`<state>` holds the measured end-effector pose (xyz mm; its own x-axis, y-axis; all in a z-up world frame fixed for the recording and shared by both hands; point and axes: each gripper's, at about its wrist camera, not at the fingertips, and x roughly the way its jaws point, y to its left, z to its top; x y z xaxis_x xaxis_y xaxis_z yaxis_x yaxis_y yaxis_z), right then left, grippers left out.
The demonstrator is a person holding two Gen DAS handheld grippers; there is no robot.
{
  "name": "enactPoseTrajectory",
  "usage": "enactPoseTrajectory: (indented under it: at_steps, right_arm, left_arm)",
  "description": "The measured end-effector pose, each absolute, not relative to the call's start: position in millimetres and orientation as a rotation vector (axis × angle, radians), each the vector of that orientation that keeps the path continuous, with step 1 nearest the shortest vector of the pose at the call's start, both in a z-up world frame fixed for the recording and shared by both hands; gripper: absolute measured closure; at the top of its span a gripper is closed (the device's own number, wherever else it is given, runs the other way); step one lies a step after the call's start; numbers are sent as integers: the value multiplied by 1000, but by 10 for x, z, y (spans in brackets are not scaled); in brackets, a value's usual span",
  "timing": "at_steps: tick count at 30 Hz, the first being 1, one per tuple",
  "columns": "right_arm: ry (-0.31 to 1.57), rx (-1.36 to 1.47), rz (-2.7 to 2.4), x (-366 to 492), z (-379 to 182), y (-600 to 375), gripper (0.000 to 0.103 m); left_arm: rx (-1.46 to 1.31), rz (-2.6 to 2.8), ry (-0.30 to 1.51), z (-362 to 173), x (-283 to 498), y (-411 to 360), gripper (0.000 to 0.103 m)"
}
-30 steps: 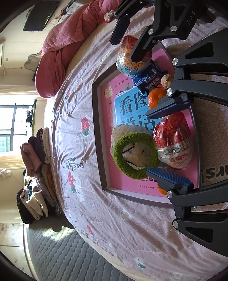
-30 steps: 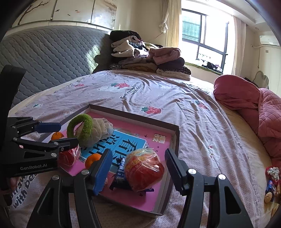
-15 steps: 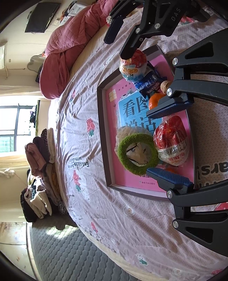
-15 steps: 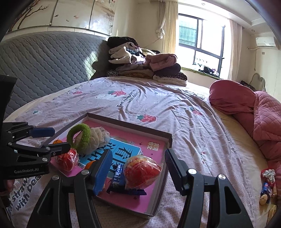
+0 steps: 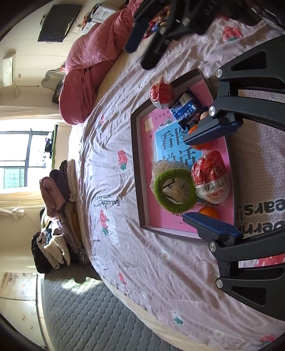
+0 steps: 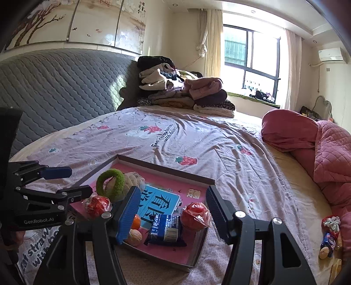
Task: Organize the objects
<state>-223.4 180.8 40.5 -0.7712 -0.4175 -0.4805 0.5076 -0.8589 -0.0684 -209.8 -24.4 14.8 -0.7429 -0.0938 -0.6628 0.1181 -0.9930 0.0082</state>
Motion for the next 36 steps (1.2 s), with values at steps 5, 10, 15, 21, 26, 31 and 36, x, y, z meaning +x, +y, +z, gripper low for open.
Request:
enactPoseTrajectory:
  at_steps: [5, 10, 15, 21, 26, 31, 36]
  right_arm:
    - [281, 562, -2564, -2070, 653, 1858, 40]
    - [289, 532, -2570, -1902, 775, 1804, 40]
    - [273, 549, -2561, -1783, 774, 1750, 40]
    - [232, 591, -2556, -1679, 741, 1703, 40]
    - [225, 633, -2557, -1566, 695, 1621, 40]
    - [217, 667, -2557, -1465, 644, 1544, 39]
    - [222, 688, -2563, -1390, 621, 1486, 39]
  left_arm:
    - [1059, -2852, 45, 221, -1990, -177, 37]
    - [1038, -2869, 32, 308, -1871, -102, 37]
    - [1011, -2876, 44, 411, -1745, -109, 36]
    - [987, -2869, 42, 494, -1577, -146, 32]
    - [968, -2865, 60, 536, -1424, -197, 29]
    - [963, -2848, 79, 538, -1325, -271, 27]
    - [952, -2842, 86, 547, -1211, -318, 27]
